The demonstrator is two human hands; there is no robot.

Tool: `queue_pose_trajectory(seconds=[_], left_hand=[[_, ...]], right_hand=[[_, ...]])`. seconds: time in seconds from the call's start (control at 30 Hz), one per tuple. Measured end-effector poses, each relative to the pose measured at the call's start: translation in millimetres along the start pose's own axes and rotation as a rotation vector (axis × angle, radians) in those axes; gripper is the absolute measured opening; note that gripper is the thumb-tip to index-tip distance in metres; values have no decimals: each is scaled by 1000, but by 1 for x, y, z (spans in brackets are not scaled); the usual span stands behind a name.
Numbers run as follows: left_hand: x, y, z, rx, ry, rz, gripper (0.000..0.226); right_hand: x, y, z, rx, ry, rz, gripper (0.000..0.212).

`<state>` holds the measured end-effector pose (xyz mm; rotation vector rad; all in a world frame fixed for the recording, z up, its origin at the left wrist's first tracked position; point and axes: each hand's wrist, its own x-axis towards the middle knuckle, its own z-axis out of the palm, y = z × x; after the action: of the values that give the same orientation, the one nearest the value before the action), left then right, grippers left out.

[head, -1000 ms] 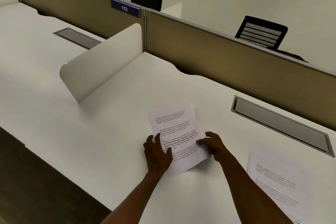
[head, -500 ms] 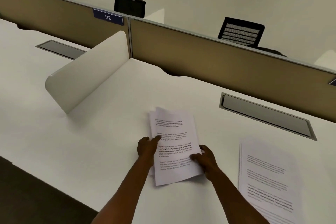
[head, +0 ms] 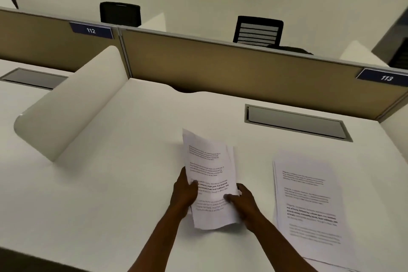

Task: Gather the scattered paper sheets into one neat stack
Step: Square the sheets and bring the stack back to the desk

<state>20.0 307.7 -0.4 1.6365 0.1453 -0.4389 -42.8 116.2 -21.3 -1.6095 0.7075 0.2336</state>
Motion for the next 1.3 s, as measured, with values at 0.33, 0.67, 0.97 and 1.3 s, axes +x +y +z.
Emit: queue_pose_trajectory(seconds=[0.33, 0.67, 0.97, 1.3], left_hand=[[0, 21, 17, -651, -483, -210, 50], [-9, 25, 87, -211, -467, -182, 36], [-35, 31, 196, 117, -459, 29, 45], [-40, 10, 261, 686, -296, -11, 79]], right_hand=[[-24, -14, -60, 343, -48, 117, 60], [-60, -13, -149, 277, 186, -200, 63], [-84, 10, -246, -73, 401, -259, 62], [-48, 56, -272, -539, 553, 20, 74]])
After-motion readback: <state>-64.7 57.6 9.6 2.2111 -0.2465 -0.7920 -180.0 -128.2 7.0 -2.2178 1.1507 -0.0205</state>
